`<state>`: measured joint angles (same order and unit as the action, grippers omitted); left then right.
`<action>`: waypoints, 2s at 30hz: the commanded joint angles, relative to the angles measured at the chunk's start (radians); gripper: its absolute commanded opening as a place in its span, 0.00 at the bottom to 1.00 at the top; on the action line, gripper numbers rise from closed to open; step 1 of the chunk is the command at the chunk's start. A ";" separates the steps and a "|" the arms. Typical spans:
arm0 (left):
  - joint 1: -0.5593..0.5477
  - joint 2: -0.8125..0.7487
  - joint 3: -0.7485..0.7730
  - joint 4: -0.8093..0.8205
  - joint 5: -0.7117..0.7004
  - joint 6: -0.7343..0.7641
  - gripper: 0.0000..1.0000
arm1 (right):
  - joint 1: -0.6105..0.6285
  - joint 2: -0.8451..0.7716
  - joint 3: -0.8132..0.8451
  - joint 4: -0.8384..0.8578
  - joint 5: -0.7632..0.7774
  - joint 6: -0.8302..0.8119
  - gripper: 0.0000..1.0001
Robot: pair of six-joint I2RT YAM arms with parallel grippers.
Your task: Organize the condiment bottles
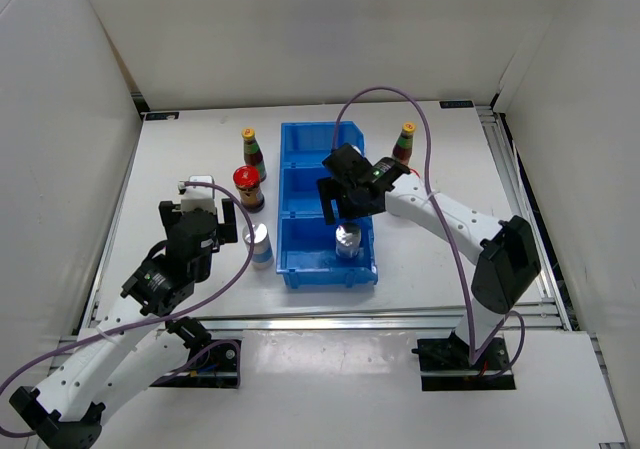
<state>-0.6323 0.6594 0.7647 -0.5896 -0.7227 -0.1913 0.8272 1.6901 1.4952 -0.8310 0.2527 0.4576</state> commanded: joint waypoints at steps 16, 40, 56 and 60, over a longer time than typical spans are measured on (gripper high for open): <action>-0.004 0.014 -0.005 0.020 -0.004 0.004 1.00 | 0.049 -0.112 0.011 -0.011 0.158 0.038 1.00; -0.004 0.005 -0.005 0.020 -0.014 0.013 1.00 | 0.201 -0.104 0.191 -0.376 0.132 0.041 1.00; -0.004 0.005 -0.005 0.020 -0.014 0.013 1.00 | 0.256 0.043 0.227 -0.468 0.148 0.079 1.00; -0.004 0.005 -0.005 0.020 -0.014 0.013 1.00 | 0.256 0.052 0.227 -0.477 0.158 0.070 1.00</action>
<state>-0.6323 0.6724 0.7647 -0.5896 -0.7227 -0.1829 1.0813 1.7473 1.6756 -1.2655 0.3801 0.5182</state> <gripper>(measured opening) 1.000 0.996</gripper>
